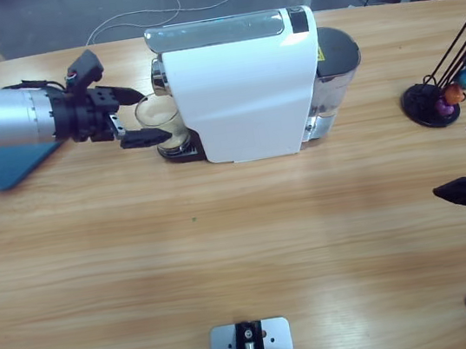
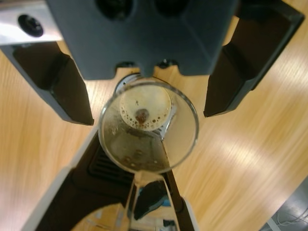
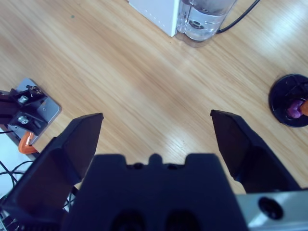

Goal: Pour coffee

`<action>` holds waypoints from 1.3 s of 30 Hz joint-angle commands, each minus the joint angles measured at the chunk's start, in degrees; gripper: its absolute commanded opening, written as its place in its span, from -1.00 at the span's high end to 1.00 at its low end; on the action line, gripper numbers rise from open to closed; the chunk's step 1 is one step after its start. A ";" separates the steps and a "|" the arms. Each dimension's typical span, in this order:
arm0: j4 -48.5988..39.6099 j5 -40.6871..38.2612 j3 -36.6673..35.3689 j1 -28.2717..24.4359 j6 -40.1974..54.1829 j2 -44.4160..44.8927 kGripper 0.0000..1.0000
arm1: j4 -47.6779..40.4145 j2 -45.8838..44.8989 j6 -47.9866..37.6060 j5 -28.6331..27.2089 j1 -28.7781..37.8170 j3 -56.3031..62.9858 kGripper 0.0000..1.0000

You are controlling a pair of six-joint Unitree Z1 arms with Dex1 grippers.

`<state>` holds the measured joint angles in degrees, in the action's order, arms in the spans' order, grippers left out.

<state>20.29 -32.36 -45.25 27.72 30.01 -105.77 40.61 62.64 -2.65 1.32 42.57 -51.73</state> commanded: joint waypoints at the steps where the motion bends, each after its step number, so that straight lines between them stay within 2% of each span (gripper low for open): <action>1: 0.54 -0.69 -1.96 2.17 0.23 -4.29 -1.00 | 0.52 0.76 -0.60 0.93 -0.83 0.23 -1.00; 8: 0.54 -0.69 -1.60 2.17 0.40 -4.39 -1.00 | 0.52 0.50 -0.60 0.97 -0.83 0.71 -1.00; 11: 0.54 -0.69 -1.44 1.90 0.40 -4.18 -0.91 | 0.47 0.20 -0.60 1.05 -0.83 1.02 -1.00; 12: 0.54 -0.69 -1.47 1.78 0.40 -4.18 -0.73 | 0.43 0.20 -0.60 1.05 -0.83 1.02 -1.00; 13: 0.54 -0.69 -1.52 1.74 0.40 -4.34 -0.45 | 0.38 0.20 -0.60 1.05 -0.83 0.99 -1.00; 15: 0.63 -0.69 -1.60 1.73 0.49 -4.53 -0.35 | 0.43 0.18 -0.60 1.00 -0.83 0.85 -1.00; 17: 0.63 -0.69 -1.63 1.73 0.58 -4.67 -0.10 | 0.43 -0.07 -0.60 0.97 -0.83 0.92 -1.00; 20: 0.63 -0.58 -1.91 1.73 0.56 -4.90 0.02 | 0.43 -0.15 -0.60 0.95 -0.83 0.93 -1.00; 21: 0.63 -0.55 -1.95 1.73 0.58 -4.97 0.23 | 0.35 -0.14 -0.60 0.88 -0.83 0.93 -1.00; 23: 0.63 -0.69 -1.84 1.73 0.65 -5.06 0.92 | 0.35 -0.15 -0.60 0.88 -0.83 0.93 -1.00; 24: 0.63 -0.69 -1.86 1.73 0.58 -5.10 1.00 | 0.35 -0.15 -0.60 0.88 -0.83 0.93 -1.00; 31: 1.44 -5.17 -0.22 0.14 0.84 -4.23 1.00 | 0.26 -0.56 -0.60 0.68 -0.83 0.93 -1.00; 35: 1.84 -4.29 0.83 -1.14 -0.14 0.85 1.00 | -0.30 -0.68 -0.60 -0.53 -0.83 0.67 -1.00; 39: 1.39 -3.82 2.03 -5.15 -1.79 5.86 1.00 | -2.17 -0.68 -0.49 -1.79 -0.83 1.21 -1.00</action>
<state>21.15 -36.50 -45.91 27.43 29.92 -106.57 40.35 62.63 -2.65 1.47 42.57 -51.73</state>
